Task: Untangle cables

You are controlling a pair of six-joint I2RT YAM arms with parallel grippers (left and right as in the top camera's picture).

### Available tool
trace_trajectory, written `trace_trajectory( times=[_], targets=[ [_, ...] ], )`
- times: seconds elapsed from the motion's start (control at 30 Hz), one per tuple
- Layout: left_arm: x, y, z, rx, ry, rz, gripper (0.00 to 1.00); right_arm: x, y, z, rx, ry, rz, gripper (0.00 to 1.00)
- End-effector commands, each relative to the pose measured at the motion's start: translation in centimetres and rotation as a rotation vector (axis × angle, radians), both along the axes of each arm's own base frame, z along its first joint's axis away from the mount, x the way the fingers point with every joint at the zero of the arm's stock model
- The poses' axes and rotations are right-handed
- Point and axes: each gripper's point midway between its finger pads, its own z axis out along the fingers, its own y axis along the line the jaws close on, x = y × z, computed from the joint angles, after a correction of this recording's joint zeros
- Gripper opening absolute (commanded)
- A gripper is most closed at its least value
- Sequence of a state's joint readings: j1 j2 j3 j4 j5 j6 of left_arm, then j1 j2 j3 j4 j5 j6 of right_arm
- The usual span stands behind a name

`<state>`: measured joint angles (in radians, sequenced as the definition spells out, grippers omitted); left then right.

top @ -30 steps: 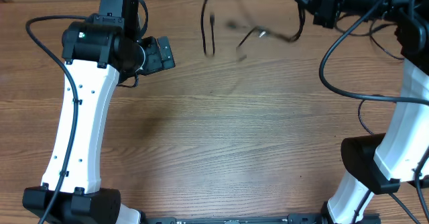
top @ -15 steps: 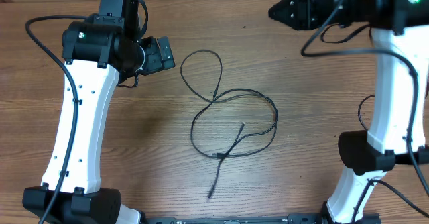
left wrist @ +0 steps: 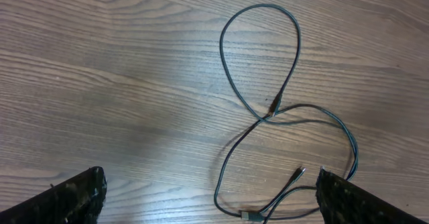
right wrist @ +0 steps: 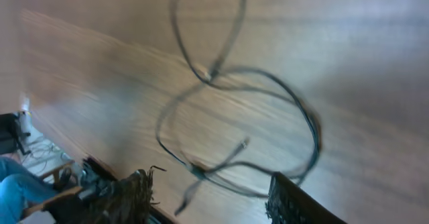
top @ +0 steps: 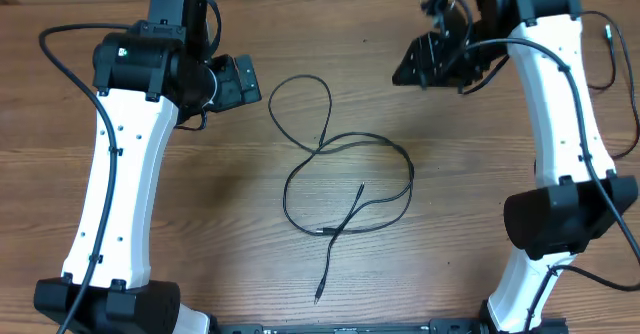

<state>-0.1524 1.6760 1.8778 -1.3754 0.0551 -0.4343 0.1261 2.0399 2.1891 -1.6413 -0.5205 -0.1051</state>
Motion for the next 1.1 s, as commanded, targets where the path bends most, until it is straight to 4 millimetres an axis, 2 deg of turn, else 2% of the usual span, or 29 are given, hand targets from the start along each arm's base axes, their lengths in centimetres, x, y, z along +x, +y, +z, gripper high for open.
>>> trace_trajectory(
  times=[0.0, 0.2, 0.3, 0.43, 0.7, 0.8, 1.07],
  targets=[
    [0.1, 0.2, -0.1, 0.010, 0.002, -0.004, 1.00, -1.1, -0.5, -3.5, -0.050, 0.090, 0.004, 0.54],
    [0.1, 0.2, -0.1, 0.010, 0.002, -0.003, 0.99, -3.2, -0.8, -8.7, -0.066, 0.220, 0.006, 0.54],
    [0.1, 0.2, -0.1, 0.010, 0.002, -0.003, 0.99, -4.5, -1.0, -10.5, -0.074, 0.282, 0.004, 0.54],
    [0.1, 0.2, -0.1, 0.010, 0.002, -0.003, 1.00, -6.3, -1.2, -12.3, -0.084, 0.356, 0.006, 0.53],
    [0.1, 0.1, -0.1, 0.010, 0.002, -0.005, 1.00, -8.2, -1.2, -14.6, -0.078, 0.428, 0.000, 0.49],
    [0.1, 0.1, -0.1, 0.010, 0.002, -0.005, 1.00, -8.8, -1.2, -16.5, -0.082, 0.454, -0.037, 0.50],
    [0.1, 0.1, -0.1, 0.010, 0.002, -0.005, 1.00, -12.2, 1.0, -20.1, 0.006, 0.518, -0.019, 0.50]
  ],
)
